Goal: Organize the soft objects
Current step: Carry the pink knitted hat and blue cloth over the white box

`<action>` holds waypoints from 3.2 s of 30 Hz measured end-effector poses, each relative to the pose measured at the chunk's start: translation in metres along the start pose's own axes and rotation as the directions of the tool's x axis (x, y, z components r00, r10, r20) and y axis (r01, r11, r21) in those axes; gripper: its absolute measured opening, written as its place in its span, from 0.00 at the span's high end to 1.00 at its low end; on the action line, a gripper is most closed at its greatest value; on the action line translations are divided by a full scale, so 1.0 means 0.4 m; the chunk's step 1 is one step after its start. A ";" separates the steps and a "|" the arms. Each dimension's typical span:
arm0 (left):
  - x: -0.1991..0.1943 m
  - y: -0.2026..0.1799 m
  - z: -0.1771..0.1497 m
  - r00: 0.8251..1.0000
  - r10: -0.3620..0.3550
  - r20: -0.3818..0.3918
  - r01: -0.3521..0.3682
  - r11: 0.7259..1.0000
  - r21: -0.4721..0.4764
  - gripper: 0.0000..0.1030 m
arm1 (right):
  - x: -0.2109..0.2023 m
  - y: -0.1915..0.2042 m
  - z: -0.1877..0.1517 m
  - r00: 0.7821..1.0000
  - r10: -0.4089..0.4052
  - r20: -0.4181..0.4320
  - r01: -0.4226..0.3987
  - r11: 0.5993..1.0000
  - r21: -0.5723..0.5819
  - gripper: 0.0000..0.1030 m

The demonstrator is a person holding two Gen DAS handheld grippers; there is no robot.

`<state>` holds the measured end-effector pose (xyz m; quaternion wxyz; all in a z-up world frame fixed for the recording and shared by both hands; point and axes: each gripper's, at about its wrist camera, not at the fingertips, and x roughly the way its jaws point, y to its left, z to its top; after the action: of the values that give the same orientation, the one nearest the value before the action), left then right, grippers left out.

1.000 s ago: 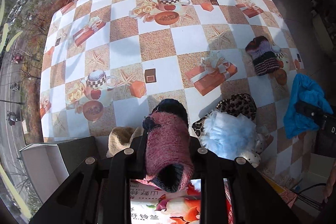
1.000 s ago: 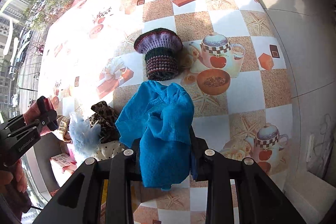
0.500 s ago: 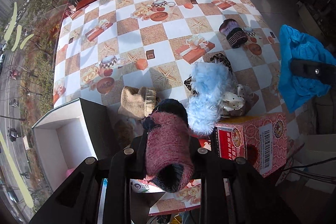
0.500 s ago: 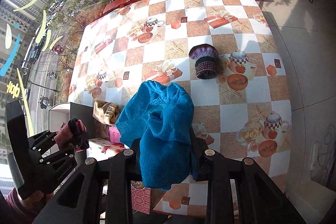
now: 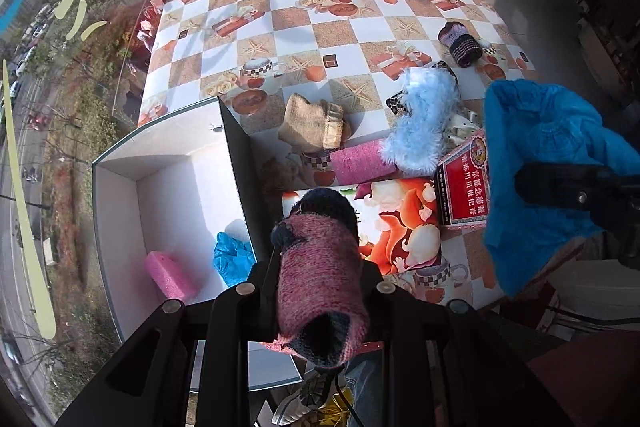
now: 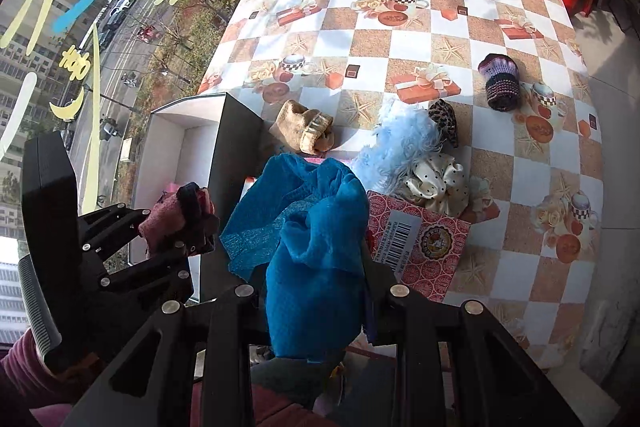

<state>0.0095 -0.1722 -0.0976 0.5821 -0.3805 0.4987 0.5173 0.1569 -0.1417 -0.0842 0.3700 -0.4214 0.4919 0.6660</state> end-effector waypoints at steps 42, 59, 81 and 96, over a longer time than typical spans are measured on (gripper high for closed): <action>-0.041 0.206 -0.121 0.999 0.041 0.030 -0.031 0.963 -0.266 0.75 | 0.082 0.247 0.011 0.996 -0.001 -0.086 -0.021 0.965 -0.262 0.70; -0.041 0.222 -0.131 0.999 0.046 0.027 -0.036 0.958 -0.284 0.75 | 0.093 0.264 0.011 0.996 0.000 -0.094 -0.026 0.960 -0.278 0.70; -0.041 0.264 -0.157 0.998 0.055 0.016 -0.047 0.944 -0.326 0.75 | 0.119 0.310 0.016 0.994 0.003 -0.113 -0.040 0.946 -0.321 0.70; -0.030 0.290 -0.172 0.999 0.052 0.003 -0.047 0.927 -0.371 0.75 | 0.135 0.337 0.019 0.992 -0.004 -0.124 -0.040 0.936 -0.350 0.70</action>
<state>-0.1168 -0.2205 -0.0920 0.4897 -0.4675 0.3979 0.6192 0.0129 -0.1626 -0.0868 0.2515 -0.5163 0.3905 0.7195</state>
